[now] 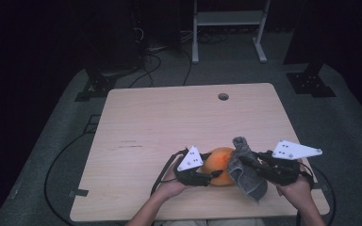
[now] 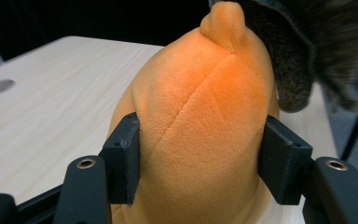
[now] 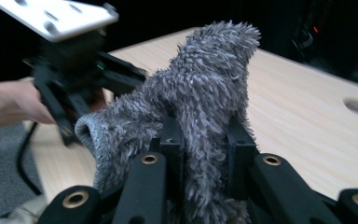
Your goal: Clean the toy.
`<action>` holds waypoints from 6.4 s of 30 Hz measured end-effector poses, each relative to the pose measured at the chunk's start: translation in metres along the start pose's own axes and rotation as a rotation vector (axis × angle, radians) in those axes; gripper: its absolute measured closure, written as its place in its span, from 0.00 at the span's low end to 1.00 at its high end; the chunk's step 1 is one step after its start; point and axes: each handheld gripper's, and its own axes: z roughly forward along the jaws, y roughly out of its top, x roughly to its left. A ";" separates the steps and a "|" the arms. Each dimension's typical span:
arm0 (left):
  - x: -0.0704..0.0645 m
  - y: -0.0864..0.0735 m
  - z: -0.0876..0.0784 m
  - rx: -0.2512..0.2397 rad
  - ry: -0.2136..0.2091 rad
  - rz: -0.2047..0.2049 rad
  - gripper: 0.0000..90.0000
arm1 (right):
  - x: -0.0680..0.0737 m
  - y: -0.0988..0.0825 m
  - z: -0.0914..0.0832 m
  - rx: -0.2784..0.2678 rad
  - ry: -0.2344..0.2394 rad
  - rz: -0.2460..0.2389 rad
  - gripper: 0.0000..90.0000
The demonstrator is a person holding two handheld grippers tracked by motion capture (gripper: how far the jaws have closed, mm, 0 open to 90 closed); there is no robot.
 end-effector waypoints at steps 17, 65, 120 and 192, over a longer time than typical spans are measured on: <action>-0.002 -0.005 0.007 0.053 -0.003 -0.025 0.43 | -0.002 -0.011 0.019 0.037 -0.044 0.034 0.81; 0.001 -0.014 0.013 0.033 -0.162 -0.022 0.30 | -0.029 -0.044 0.011 0.203 -0.092 0.021 0.81; -0.001 0.004 0.006 0.009 -0.074 -0.041 0.38 | -0.033 -0.023 -0.023 0.067 -0.043 0.063 0.81; 0.015 -0.012 0.009 0.145 -0.152 -0.073 0.16 | -0.020 -0.042 0.032 0.086 -0.082 0.075 0.81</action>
